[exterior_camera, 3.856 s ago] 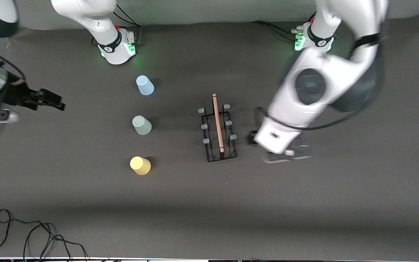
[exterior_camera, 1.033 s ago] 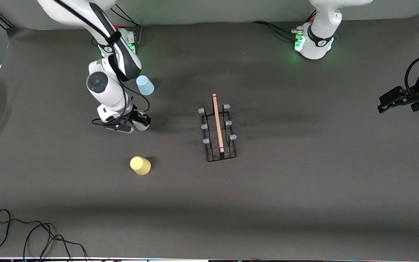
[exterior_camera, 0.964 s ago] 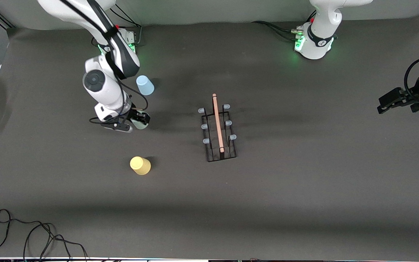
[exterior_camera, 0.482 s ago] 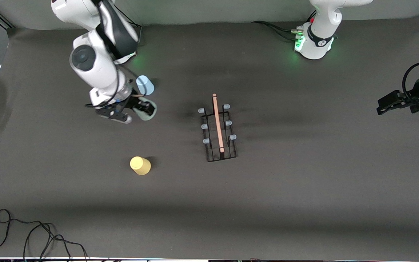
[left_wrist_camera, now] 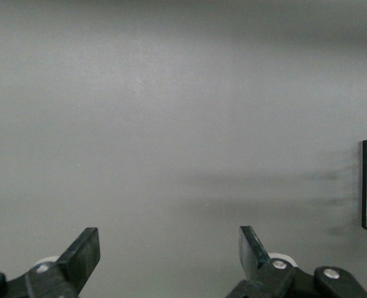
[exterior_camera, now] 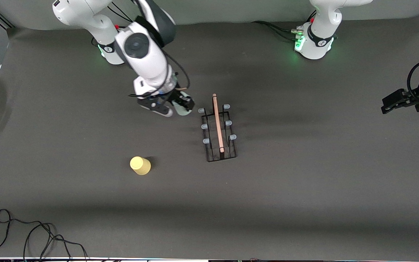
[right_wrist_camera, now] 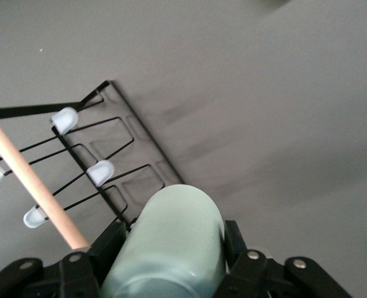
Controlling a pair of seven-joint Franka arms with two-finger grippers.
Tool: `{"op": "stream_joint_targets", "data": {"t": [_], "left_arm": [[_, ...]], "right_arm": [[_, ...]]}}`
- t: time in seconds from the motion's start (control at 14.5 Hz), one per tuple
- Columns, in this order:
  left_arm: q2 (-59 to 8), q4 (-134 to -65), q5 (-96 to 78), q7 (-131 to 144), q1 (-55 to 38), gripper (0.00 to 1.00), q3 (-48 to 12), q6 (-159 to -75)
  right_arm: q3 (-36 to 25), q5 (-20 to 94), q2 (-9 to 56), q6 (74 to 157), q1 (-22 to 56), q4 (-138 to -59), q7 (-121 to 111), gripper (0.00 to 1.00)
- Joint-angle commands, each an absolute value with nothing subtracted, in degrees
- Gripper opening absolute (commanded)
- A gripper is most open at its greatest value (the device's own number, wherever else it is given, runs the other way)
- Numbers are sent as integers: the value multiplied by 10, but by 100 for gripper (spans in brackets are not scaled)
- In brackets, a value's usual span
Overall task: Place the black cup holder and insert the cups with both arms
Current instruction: 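Carry the green cup onto a holder peg and release it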
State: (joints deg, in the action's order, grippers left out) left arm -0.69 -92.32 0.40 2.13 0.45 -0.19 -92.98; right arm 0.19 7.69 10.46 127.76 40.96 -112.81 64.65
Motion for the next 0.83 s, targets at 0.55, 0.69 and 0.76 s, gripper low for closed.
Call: {"op": "stream_joint_targets", "data": {"t": [0.55,0.69,0.76], "left_arm": [[-6,-909,12,13,3,100,-5,-932],[-6,-910,12,13,2,100,-6,-931],[-6,-910,12,13,3,100,-6,-930]], "right_arm": [[-5,66,192,1324,453,-1094,701,6],[-5,61,202,1333,453,-1094,707,7],[-5,61,206,1339,454,-1094,709,16]]}}
